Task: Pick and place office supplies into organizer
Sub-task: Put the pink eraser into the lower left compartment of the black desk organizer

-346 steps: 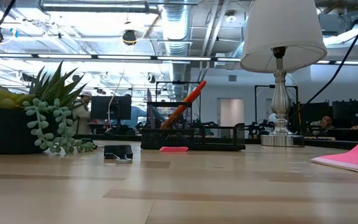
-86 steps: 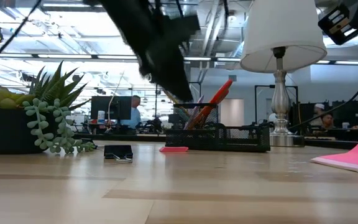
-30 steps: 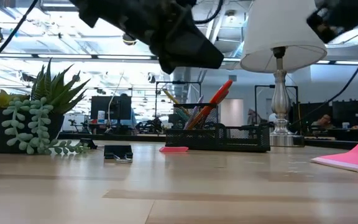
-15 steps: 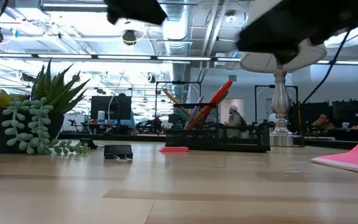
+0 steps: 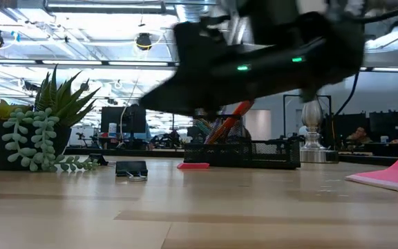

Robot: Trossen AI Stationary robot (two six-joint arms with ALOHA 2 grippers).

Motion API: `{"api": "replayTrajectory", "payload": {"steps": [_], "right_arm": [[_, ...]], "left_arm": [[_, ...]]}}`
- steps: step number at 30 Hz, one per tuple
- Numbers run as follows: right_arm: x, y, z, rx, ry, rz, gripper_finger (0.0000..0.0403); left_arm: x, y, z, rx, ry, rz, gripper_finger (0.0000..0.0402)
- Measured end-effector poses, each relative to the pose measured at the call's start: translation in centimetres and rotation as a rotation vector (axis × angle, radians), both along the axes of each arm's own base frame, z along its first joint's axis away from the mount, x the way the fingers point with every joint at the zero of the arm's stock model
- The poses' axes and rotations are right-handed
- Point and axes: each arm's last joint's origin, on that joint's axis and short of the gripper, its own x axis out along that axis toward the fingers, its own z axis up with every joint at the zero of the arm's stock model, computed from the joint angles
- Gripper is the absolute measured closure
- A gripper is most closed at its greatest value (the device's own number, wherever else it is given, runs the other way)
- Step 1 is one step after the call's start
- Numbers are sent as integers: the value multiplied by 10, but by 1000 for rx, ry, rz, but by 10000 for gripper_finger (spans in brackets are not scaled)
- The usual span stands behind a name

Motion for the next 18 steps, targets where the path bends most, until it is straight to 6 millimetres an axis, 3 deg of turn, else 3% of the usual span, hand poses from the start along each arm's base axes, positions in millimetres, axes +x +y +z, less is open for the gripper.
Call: {"api": "replayTrajectory", "payload": {"steps": [4,8,12,18], "right_arm": [[40,-5,-5,2,-16,21,400],[71,-13,-14,-21,119,-15,401],[92,-11,-17,-37,198,-11,402],[117,-1,-3,-6,133,112,402]], "left_arm": [[-2,-2,1,23,-15,30,315],[-7,-5,3,120,-44,145,315],[-12,-11,5,175,-36,151,315],[-17,-20,5,160,-53,114,315]]}}
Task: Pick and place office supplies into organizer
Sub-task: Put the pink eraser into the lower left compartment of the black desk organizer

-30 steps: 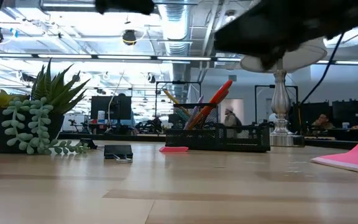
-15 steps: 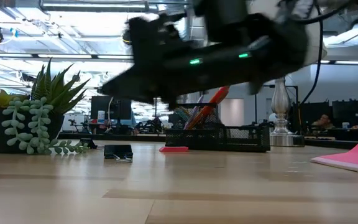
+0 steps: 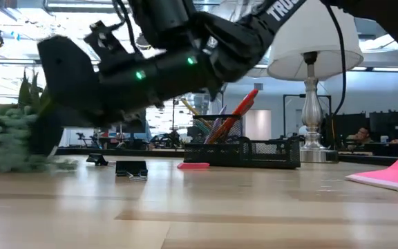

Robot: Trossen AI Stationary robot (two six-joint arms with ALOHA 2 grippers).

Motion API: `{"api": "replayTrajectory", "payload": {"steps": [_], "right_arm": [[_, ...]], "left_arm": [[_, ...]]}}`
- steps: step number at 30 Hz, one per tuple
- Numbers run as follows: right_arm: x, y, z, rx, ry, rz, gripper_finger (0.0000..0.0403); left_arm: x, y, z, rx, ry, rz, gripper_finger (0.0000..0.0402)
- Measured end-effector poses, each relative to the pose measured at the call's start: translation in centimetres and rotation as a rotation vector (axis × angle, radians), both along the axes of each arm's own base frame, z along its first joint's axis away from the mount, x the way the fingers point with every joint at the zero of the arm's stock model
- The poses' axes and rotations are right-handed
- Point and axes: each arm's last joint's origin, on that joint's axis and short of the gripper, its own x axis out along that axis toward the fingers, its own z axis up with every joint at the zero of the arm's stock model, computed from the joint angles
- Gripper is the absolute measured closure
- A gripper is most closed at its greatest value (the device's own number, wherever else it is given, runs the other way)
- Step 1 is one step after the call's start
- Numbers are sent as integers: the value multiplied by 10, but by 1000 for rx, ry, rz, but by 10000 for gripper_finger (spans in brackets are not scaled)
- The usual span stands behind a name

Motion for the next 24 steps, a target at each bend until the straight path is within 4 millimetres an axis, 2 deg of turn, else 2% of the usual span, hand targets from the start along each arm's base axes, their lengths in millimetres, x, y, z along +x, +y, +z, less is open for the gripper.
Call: {"api": "replayTrajectory", "payload": {"steps": [8,11,19,24], "right_arm": [[22,-9,27,25,-102,-11,403],[22,-11,24,27,-35,31,403],[11,23,15,-39,57,95,403],[6,31,11,-197,86,-47,403]], "left_arm": [[-5,-11,4,-31,-46,-41,315],[-7,-15,4,-35,-50,-57,315],[-13,-23,4,-55,-65,-91,315],[-15,-25,4,-71,-78,-102,315]]}}
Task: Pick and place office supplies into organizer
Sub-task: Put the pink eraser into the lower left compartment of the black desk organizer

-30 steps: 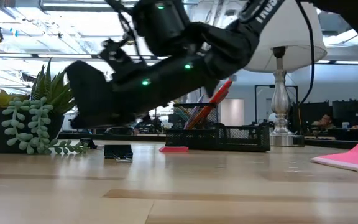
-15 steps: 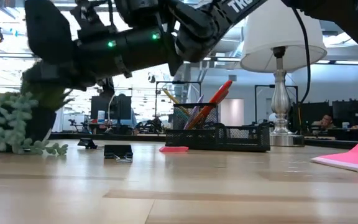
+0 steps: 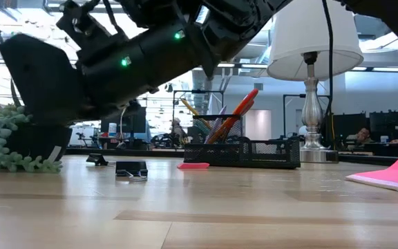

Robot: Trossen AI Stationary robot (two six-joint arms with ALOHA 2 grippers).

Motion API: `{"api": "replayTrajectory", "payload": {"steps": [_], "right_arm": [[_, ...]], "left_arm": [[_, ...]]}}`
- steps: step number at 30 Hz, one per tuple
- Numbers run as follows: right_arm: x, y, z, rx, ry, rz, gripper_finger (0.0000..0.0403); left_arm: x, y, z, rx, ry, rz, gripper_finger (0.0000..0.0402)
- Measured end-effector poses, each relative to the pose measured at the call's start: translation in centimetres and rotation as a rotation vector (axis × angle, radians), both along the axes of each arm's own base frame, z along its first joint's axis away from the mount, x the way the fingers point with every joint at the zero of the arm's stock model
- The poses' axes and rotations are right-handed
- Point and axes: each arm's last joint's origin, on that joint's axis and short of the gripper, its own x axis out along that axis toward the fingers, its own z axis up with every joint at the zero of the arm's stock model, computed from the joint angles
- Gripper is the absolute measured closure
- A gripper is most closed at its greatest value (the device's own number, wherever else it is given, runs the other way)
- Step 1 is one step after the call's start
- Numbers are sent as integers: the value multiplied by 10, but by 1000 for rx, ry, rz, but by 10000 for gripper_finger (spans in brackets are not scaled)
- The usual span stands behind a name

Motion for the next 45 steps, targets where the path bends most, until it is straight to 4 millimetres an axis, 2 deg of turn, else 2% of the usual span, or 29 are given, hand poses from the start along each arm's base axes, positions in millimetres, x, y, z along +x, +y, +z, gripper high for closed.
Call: {"api": "replayTrajectory", "payload": {"steps": [4,9,14,19,24,28,30,33,37,41,45], "right_arm": [[1,-8,0,0,5,-54,403],[6,-36,-4,38,42,-113,403],[14,-63,2,97,-27,-104,403],[21,-81,13,141,-144,-78,403],[21,-86,12,138,-129,-86,403],[15,-86,1,69,12,-118,403],[8,-83,4,31,95,-150,403],[-3,-74,29,-14,183,-128,403],[-28,-59,64,-114,331,-102,403],[-69,-43,109,-165,500,-46,403],[-115,-22,157,-187,587,7,403]], "left_arm": [[0,0,0,-2,-2,-1,315],[0,0,0,-1,-1,-1,315],[0,0,0,24,11,8,315],[0,0,0,48,28,7,315],[0,0,0,33,16,9,315],[0,0,-1,-12,-5,-4,315],[0,0,-6,-40,-4,-24,315],[0,0,-16,-93,-13,-44,315],[0,-1,-21,-200,-59,-52,315],[3,1,-23,-325,-64,-107,315],[12,0,-32,-380,-50,-104,315]]}}
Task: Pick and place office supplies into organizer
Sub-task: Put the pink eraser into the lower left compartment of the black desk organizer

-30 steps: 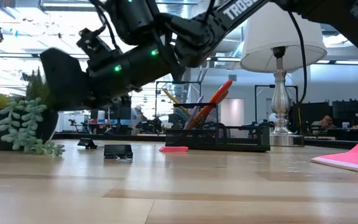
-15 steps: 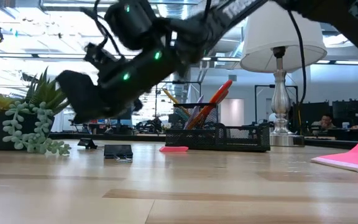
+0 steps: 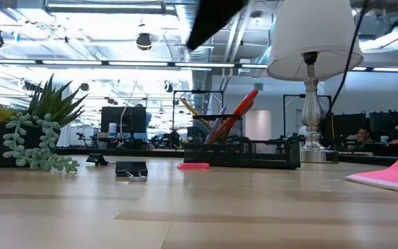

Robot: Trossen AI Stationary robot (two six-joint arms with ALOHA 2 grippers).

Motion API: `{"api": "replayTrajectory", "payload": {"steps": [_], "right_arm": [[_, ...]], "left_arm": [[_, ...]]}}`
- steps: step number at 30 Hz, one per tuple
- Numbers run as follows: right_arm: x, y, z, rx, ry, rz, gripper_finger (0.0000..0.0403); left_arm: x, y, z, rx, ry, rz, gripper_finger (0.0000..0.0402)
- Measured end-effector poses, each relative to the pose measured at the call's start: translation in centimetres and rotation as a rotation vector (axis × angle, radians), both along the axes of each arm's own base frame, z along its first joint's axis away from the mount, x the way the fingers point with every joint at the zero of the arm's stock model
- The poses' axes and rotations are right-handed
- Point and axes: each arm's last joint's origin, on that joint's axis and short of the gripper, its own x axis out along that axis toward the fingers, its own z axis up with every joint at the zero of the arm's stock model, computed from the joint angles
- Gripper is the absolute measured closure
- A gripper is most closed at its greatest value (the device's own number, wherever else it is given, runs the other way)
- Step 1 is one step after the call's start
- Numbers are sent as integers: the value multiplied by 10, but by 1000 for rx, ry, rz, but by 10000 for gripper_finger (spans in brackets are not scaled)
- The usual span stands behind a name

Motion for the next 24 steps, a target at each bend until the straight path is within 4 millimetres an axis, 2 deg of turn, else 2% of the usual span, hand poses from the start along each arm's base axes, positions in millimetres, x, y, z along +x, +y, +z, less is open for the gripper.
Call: {"api": "replayTrajectory", "payload": {"steps": [3,6,10,14,19,24], "right_arm": [[-32,11,33,10,8,31,403],[-69,14,73,55,-48,26,403],[-117,9,119,90,-159,-10,403],[-160,-3,155,113,-297,-56,403],[-193,-13,164,154,-352,-70,403],[-211,-13,150,181,-329,-67,403]], "left_arm": [[10,-3,-12,7,28,17,315],[24,-5,-32,-23,63,48,315],[44,-5,-58,-52,133,53,315],[70,9,-73,-100,167,46,315],[108,36,-92,-49,220,-31,303],[134,63,-117,-59,298,-156,269]]}}
